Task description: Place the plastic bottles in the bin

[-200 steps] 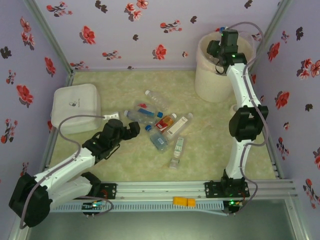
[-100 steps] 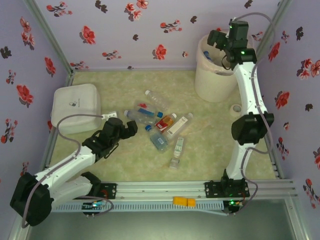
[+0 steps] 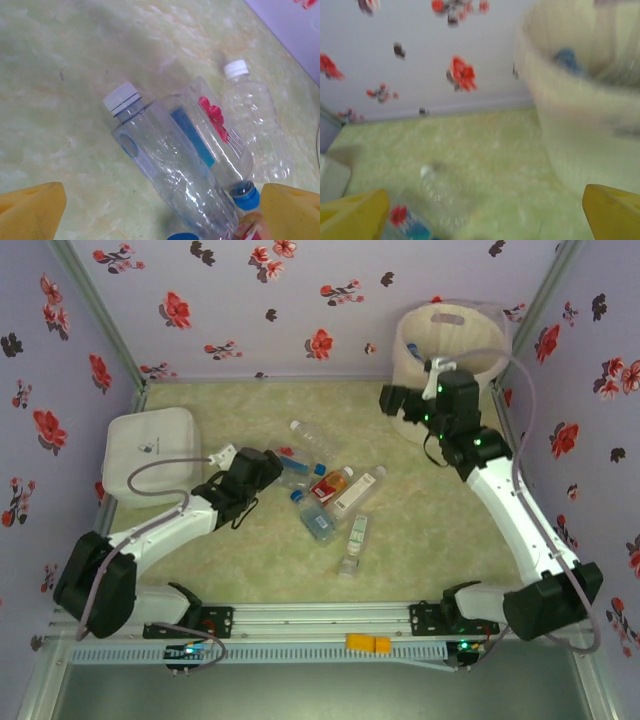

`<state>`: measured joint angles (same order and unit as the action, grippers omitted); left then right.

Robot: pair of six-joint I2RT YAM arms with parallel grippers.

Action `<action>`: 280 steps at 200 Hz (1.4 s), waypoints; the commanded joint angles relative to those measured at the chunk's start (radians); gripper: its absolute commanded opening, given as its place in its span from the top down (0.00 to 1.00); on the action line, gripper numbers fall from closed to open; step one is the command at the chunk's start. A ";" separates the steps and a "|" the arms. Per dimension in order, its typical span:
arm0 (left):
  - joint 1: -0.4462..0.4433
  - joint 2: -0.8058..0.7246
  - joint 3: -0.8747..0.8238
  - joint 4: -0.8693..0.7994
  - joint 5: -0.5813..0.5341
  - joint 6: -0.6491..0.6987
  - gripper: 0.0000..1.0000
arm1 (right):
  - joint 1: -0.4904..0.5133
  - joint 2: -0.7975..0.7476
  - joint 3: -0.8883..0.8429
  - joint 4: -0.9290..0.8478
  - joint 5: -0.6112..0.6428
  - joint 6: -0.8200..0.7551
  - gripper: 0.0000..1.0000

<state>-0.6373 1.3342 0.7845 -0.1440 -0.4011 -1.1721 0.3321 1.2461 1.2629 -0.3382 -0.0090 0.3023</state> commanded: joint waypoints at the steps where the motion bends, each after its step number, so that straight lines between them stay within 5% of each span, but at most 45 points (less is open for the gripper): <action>1: 0.005 0.064 0.041 -0.044 -0.052 -0.190 0.00 | 0.037 -0.069 -0.131 0.094 -0.057 0.069 0.00; 33: 0.005 0.168 0.085 -0.032 -0.020 -0.344 0.00 | 0.103 -0.095 -0.280 0.125 -0.089 0.104 0.00; 162: 0.004 0.424 0.277 -0.124 -0.010 -0.501 0.01 | 0.121 -0.076 -0.401 0.215 -0.116 0.093 0.00; 280: 0.022 0.534 0.286 -0.116 -0.024 -0.536 0.28 | 0.121 -0.017 -0.409 0.216 -0.125 0.059 0.00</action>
<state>-0.6319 1.8198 1.0576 -0.2600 -0.4007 -1.6936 0.4461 1.2087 0.8566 -0.1520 -0.1139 0.3740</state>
